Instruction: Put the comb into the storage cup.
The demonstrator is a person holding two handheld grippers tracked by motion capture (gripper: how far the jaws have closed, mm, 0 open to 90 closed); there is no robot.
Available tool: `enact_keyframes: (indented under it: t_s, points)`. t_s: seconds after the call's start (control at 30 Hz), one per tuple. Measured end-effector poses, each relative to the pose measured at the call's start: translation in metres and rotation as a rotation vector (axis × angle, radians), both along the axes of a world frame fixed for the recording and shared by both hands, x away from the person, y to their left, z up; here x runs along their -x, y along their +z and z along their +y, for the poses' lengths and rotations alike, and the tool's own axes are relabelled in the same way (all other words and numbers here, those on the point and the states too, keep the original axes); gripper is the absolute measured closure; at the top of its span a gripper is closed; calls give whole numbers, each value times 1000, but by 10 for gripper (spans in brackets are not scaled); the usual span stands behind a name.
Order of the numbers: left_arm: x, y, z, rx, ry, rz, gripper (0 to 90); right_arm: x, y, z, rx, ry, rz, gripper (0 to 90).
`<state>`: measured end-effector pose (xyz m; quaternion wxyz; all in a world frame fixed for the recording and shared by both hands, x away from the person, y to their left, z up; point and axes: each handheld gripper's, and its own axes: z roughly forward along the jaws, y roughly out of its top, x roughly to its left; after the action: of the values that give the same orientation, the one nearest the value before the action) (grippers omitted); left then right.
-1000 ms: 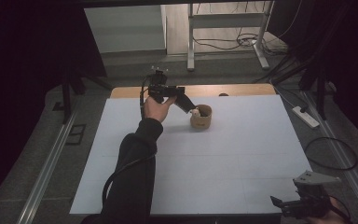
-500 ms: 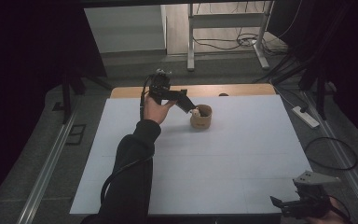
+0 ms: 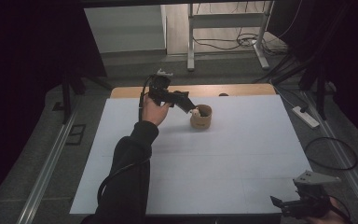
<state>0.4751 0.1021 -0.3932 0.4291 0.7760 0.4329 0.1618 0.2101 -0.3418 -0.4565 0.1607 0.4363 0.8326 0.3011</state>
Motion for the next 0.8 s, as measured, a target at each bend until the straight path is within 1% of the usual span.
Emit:
enact_keyframes:
  t_s: [0.1, 0.2, 0.33, 0.6, 0.73, 0.8]
  points:
    - [3, 0, 0, -6, -2, -13, 20, 0, 0, 0, 3, 2, 0, 0]
    - [5, -1, 1, 3, -8, -14, 7, 0, 0, 0, 4, 2, 0, 0]
    - [9, -2, 4, 3, -14, -17, 0, 0, 0, 1, 7, 5, 0, 0]
    - [16, -6, 9, 31, -19, -30, 0, 0, 0, 1, 12, 7, 2, 0]
    - [19, -7, 10, 24, -23, -31, 0, 0, 0, 2, 14, 8, 1, 0]
    - [20, -8, 11, 29, -26, -35, 0, 0, 0, 2, 15, 9, 0, 0]
